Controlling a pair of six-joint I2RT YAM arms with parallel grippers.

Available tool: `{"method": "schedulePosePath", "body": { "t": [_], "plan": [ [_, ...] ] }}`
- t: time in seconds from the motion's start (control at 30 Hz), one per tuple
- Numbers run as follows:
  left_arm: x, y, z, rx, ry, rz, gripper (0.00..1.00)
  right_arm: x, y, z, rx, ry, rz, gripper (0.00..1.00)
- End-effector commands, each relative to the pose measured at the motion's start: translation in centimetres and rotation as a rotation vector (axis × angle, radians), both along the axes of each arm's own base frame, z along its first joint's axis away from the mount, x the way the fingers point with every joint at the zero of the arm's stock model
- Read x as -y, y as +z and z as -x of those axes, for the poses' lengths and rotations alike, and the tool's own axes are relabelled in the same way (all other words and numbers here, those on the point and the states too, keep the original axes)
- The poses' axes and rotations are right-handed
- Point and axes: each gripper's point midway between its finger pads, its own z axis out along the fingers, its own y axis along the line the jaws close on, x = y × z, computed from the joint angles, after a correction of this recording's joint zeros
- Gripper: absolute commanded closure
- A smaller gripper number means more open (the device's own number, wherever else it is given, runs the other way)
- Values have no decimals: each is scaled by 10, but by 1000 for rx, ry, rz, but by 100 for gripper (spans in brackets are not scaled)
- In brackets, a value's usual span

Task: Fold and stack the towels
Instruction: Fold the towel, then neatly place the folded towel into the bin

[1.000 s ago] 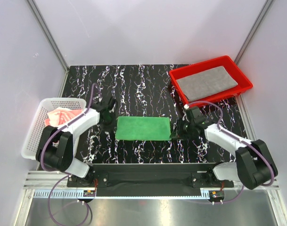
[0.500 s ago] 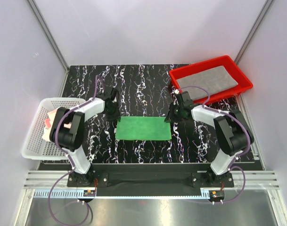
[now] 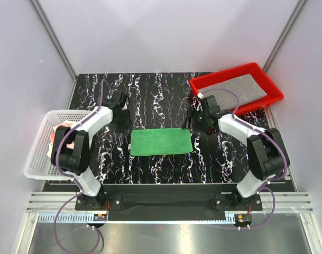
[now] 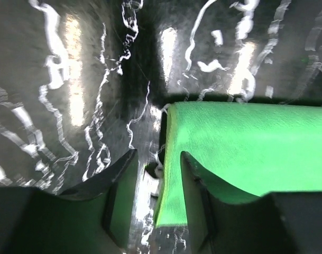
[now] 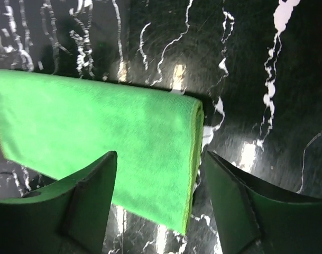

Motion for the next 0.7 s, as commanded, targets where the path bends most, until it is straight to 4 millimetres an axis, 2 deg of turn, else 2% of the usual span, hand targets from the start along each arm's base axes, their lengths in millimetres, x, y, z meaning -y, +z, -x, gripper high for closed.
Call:
{"method": "schedulePosePath", "body": {
  "t": [0.0, 0.07, 0.1, 0.17, 0.2, 0.37, 0.47, 0.67],
  "plan": [
    [-5, 67, -16, 165, -48, -21, 57, 8, 1, 14, -21, -28, 3, 25],
    [0, 83, -12, 188, -91, 9, 56, 9, -9, 15, -37, -24, 14, 24],
    [-1, 98, -11, 227, -112, 10, 56, 9, -13, 15, -48, -23, 13, 24],
    [-3, 110, -6, 259, -132, 7, 56, 2, -19, 18, -66, -5, -25, 25],
    [-7, 123, -4, 302, -142, -4, 55, 2, -26, 22, -81, -1, -28, 26],
    [-30, 127, 4, 359, -114, -90, 54, -6, -49, 30, -98, 58, -60, 30],
    [-31, 128, 7, 374, -110, -83, 54, -15, -55, 41, -125, 84, -107, 34],
    [-32, 137, 5, 414, -97, -82, 53, -5, -70, 65, -172, 66, -43, 41]
  ]
}}
